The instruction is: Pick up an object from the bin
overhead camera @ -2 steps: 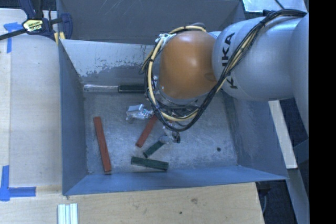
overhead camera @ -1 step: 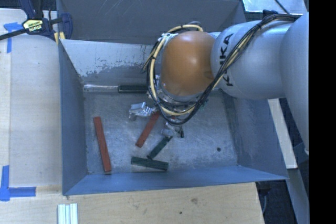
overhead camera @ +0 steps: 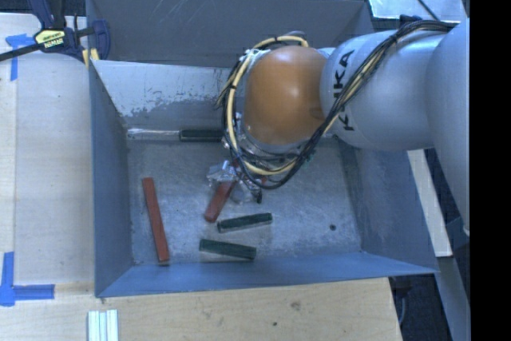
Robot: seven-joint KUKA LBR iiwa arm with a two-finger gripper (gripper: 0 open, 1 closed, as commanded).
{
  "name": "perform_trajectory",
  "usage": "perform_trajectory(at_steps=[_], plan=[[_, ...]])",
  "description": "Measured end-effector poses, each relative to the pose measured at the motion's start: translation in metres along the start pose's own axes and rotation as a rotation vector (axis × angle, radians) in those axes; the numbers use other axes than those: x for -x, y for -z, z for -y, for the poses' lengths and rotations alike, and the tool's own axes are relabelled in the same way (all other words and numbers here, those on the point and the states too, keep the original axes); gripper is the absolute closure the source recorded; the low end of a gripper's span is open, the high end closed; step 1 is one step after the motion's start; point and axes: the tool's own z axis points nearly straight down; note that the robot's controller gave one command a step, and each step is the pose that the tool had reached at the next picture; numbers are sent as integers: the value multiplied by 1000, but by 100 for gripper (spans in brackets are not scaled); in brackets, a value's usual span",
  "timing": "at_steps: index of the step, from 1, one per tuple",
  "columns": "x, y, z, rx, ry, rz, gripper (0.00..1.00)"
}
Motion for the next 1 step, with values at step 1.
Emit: perform_trajectory(at_steps=[1], plan=[[0,137,32,-7,186,1,100]])
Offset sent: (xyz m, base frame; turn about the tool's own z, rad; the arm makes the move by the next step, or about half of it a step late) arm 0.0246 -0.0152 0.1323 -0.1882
